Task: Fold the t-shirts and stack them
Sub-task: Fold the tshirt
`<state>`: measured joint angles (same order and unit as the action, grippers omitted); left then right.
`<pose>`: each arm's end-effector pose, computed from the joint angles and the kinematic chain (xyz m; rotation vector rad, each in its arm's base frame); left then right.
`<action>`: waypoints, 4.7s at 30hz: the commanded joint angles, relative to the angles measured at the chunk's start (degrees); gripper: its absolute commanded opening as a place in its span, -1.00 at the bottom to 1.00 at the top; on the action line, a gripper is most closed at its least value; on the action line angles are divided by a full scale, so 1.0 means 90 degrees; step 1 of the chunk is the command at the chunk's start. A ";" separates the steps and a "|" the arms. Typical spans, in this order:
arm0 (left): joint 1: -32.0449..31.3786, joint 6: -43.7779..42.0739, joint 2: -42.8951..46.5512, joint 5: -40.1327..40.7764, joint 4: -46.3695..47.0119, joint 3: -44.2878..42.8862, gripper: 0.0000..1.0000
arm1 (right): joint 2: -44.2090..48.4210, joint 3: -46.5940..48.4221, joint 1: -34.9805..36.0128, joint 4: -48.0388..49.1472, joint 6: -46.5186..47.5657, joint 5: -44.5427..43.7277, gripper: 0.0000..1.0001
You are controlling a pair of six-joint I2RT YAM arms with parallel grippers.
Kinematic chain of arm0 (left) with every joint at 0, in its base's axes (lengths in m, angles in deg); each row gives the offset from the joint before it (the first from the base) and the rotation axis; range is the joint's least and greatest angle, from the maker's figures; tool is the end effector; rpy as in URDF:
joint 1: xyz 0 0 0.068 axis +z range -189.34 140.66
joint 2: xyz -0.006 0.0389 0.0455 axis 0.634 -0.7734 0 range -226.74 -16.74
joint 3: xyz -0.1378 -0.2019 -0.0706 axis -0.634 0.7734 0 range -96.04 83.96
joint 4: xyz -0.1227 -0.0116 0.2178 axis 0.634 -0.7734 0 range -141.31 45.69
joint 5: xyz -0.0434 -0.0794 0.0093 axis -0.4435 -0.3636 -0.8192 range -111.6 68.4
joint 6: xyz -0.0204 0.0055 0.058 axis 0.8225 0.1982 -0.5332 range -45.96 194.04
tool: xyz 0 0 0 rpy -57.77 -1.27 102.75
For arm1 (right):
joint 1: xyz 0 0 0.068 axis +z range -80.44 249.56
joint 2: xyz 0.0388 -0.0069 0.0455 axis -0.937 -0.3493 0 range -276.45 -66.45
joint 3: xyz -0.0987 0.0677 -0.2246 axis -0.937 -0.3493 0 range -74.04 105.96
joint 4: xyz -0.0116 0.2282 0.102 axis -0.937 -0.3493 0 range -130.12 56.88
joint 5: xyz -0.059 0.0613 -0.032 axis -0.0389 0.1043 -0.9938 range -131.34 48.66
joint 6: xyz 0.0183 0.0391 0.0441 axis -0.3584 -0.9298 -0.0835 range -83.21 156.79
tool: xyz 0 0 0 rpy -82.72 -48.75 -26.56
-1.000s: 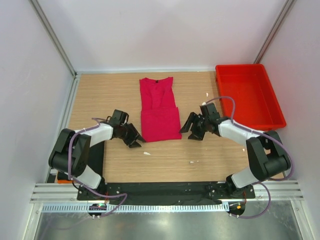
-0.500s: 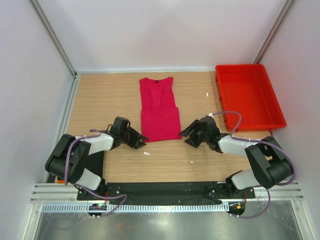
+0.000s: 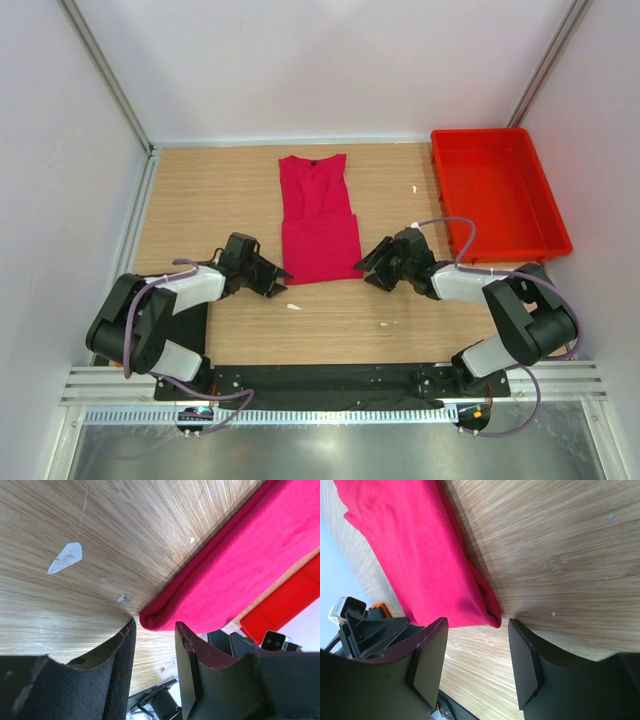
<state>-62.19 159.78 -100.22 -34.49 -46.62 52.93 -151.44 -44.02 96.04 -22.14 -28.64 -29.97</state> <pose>0.2270 -0.1069 0.1111 -1.3838 2.4571 -0.9125 0.2353 0.1276 0.1181 0.7495 2.4438 0.9562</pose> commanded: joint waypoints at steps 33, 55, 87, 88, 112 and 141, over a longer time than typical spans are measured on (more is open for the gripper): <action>0.0195 -0.1400 -0.0393 0.0377 -0.0817 -0.0449 -1.00 | -0.0724 0.0170 0.0036 -0.0252 0.0697 0.0639 -0.97; -0.2509 -0.0260 0.3939 0.1617 -0.3453 0.0410 -1.00 | 0.3064 -0.0924 0.1149 -0.3338 0.1645 0.1587 -0.97; 0.0244 -0.3481 -0.0333 -0.0277 -0.3075 -0.5195 -1.00 | -0.0546 0.5111 -0.0812 -0.5537 0.2914 0.2808 -0.97; 0.0273 -0.3500 -0.0459 -0.0306 -0.3016 -0.5224 -1.00 | -0.0605 0.5150 -0.0852 -0.5508 0.2914 0.2818 -0.98; 0.0683 -0.4642 -0.3112 -0.0942 -0.1757 -0.6834 -0.88 | -0.2284 0.5698 -0.1652 -0.3774 0.3109 0.2205 -0.90; 0.0606 -0.5914 -0.3019 -0.1458 -0.1522 -0.5081 -0.38 | -0.2520 0.5153 -0.2122 -0.3740 0.4213 0.1822 0.41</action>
<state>-55.55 104.39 -130.01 -43.40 -64.28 4.67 -178.81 4.79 77.04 -56.46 8.36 -14.38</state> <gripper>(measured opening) 0.320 0.701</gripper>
